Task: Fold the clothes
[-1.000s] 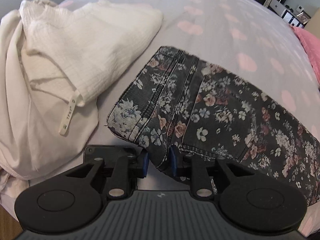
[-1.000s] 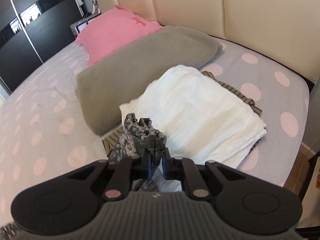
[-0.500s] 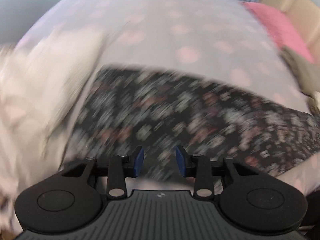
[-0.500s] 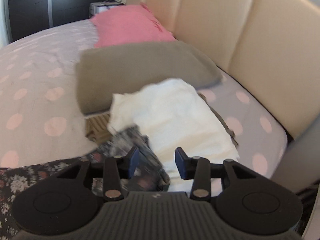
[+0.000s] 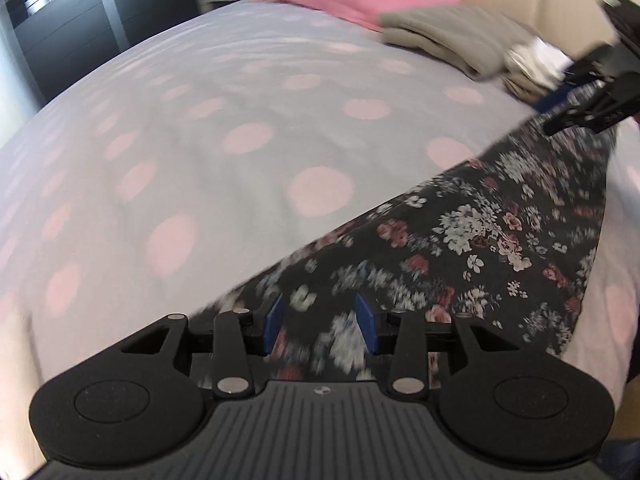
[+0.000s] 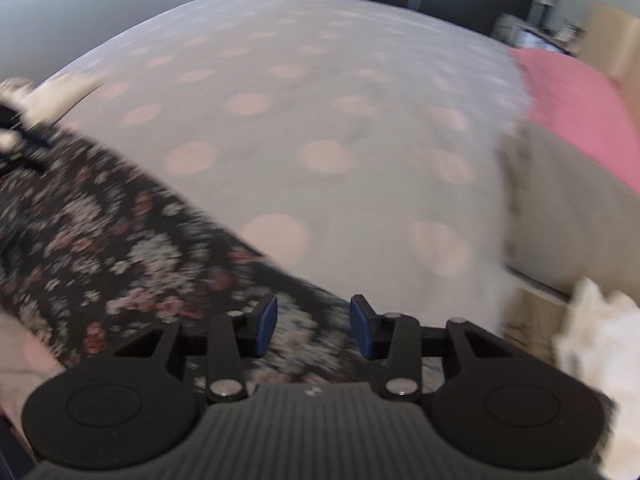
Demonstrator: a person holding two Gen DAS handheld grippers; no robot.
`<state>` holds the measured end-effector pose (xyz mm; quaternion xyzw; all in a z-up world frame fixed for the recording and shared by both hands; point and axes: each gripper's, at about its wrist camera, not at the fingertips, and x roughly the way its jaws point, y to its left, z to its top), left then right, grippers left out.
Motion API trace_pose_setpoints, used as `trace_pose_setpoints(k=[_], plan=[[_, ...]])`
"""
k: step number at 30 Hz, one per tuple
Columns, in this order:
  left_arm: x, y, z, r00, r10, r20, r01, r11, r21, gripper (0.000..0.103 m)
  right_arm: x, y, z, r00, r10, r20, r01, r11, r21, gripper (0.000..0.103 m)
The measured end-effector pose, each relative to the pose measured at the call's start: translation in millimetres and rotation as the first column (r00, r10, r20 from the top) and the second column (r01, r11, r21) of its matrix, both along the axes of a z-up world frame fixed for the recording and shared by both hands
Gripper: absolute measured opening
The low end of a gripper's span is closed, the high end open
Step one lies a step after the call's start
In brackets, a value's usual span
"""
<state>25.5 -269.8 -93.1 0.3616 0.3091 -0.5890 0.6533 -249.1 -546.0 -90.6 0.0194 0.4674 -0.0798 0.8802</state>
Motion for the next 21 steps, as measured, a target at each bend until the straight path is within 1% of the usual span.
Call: trace_pose_setpoints(k=[3, 6, 10, 12, 13, 14, 16, 17, 18, 20, 21], plan=[[-2.8, -25.3, -18.6, 0.996, -0.085, 0.038, 0.084, 0.996, 0.021, 0.038, 29.7, 7.4, -20.7, 0.993, 0.117, -0.025, -0.117, 0.993, 0.021, 0.042], [-1.0, -43.0, -36.7, 0.987, -0.148, 0.064, 0.145, 0.988, 0.044, 0.038, 52.9, 9.1, -37.0, 0.982, 0.187, -0.038, -0.185, 0.982, 0.038, 0.042], [2.7, -60.4, -54.5, 0.974, -0.216, 0.067, 0.212, 0.975, 0.063, 0.037, 68.5, 2.7, -53.8, 0.974, 0.219, -0.050, -0.216, 0.975, 0.052, 0.042], [5.6, -64.9, -60.3, 0.971, -0.235, 0.051, 0.231, 0.970, 0.074, 0.037, 73.4, -1.5, -61.1, 0.971, 0.231, -0.057, -0.227, 0.972, 0.061, 0.042], [7.5, -66.4, -63.1, 0.970, -0.243, 0.033, 0.239, 0.968, 0.082, 0.036, 74.1, -4.2, -64.0, 0.970, 0.234, -0.061, -0.230, 0.971, 0.066, 0.042], [9.1, -67.2, -65.5, 0.969, -0.248, 0.017, 0.246, 0.965, 0.086, 0.032, 74.8, -6.9, -67.0, 0.969, 0.238, -0.065, -0.233, 0.970, 0.072, 0.042], [10.3, -64.2, -67.5, 0.968, -0.250, 0.003, 0.249, 0.966, 0.074, 0.025, 73.5, -11.8, -69.9, 0.970, 0.235, -0.063, -0.228, 0.969, 0.094, 0.034], [9.2, -61.8, -67.5, 0.969, -0.247, 0.013, 0.245, 0.967, 0.065, 0.016, 72.5, -12.1, -69.4, 0.970, 0.234, -0.062, -0.228, 0.970, 0.089, 0.025], [8.0, -59.3, -67.4, 0.970, -0.243, 0.022, 0.241, 0.969, 0.055, 0.012, 71.5, -12.3, -68.6, 0.970, 0.234, -0.061, -0.228, 0.970, 0.082, 0.011], [6.9, -58.2, -67.3, 0.971, -0.235, 0.037, 0.234, 0.971, 0.044, 0.006, 68.5, -12.2, -64.3, 0.968, 0.244, -0.056, -0.240, 0.967, 0.081, 0.006], [6.7, -58.7, -67.3, 0.972, -0.232, 0.043, 0.230, 0.972, 0.042, 0.004, 67.0, -11.8, -62.0, 0.968, 0.246, -0.051, -0.241, 0.967, 0.080, 0.005]])
